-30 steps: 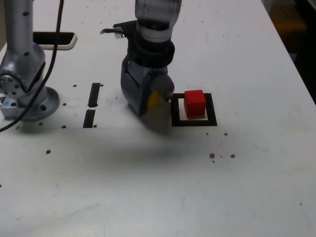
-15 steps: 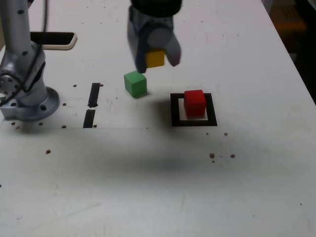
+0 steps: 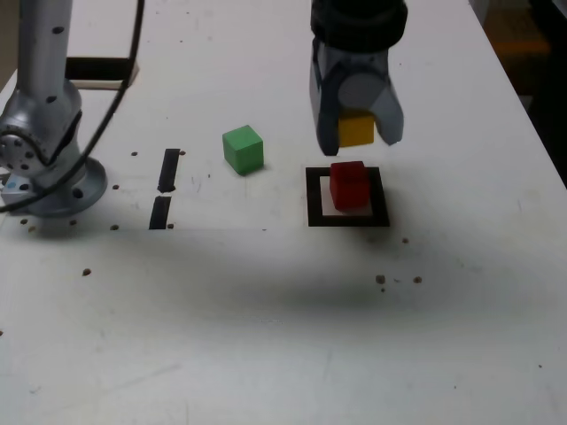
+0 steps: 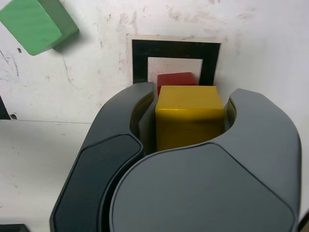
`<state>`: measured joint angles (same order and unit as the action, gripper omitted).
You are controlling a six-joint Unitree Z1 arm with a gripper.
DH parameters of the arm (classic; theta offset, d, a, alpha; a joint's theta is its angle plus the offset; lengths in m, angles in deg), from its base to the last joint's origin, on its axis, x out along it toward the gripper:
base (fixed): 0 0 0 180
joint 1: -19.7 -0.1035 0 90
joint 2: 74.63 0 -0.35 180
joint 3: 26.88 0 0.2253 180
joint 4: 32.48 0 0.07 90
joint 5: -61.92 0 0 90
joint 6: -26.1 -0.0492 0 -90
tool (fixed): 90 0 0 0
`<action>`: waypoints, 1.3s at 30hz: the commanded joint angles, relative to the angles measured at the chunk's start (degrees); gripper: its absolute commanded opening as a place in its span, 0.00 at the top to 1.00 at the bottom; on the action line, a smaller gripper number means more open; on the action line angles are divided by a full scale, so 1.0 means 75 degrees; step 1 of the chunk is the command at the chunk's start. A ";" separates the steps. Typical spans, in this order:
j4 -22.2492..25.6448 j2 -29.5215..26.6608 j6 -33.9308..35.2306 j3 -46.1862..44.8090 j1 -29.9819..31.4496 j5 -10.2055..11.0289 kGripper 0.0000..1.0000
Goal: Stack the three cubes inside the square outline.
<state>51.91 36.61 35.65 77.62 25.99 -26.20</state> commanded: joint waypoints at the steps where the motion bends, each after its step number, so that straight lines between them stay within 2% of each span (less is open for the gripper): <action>1: -0.0199 0.0052 -0.0008 -0.0206 0.0017 -0.0136 0.79; 7: -0.0429 0.0114 -0.0008 -0.0485 0.0017 -0.0384 0.79; 24: -0.0496 0.0423 0.0004 -0.0392 0.0028 -0.0513 0.79; 30: -0.0497 0.0474 0.0021 -0.0451 0.0028 -0.0524 0.74; 34: -0.0487 0.0522 0.0024 -0.0429 0.0028 -0.0547 0.68; 39: -0.0431 0.0525 0.0011 -0.0367 0.0028 -0.0593 0.39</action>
<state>48.56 40.33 35.81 74.66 26.06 -30.53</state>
